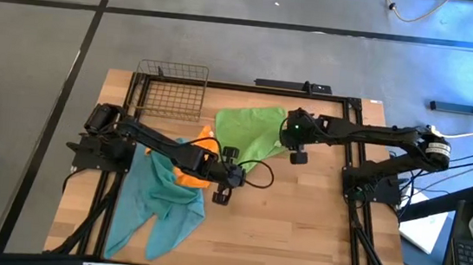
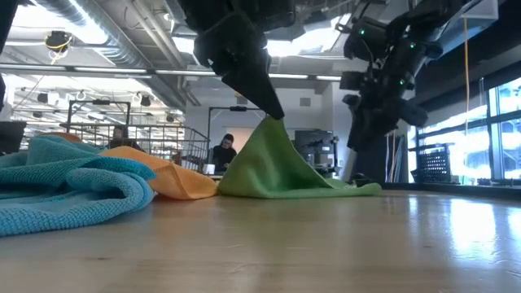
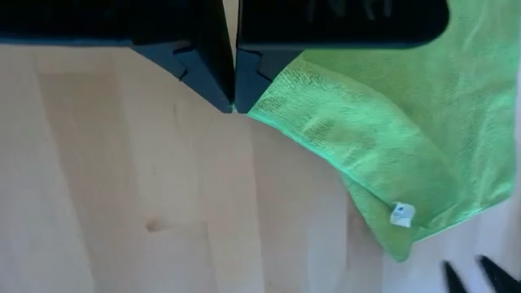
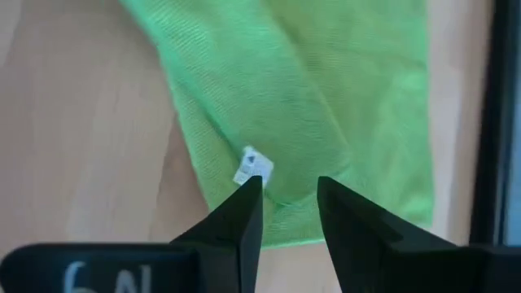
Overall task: Fold microfiber towels
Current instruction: Fold the green microfiber cloth
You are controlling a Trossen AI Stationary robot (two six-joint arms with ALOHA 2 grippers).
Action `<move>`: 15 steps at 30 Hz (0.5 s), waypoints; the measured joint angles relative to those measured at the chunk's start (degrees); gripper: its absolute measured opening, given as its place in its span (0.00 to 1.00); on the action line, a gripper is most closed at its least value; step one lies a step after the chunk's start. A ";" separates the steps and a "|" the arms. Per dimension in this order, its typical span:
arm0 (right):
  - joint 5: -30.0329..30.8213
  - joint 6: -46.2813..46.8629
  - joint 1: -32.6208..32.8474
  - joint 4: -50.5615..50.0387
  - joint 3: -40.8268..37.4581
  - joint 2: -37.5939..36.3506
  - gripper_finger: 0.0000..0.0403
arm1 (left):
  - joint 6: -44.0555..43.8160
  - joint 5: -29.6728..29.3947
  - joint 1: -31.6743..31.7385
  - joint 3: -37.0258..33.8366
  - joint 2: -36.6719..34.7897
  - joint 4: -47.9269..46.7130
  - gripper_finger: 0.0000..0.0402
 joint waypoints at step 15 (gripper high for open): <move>-19.43 8.52 6.81 20.12 0.00 5.89 0.30 | -5.84 -8.51 3.45 -0.01 -4.70 -0.22 0.00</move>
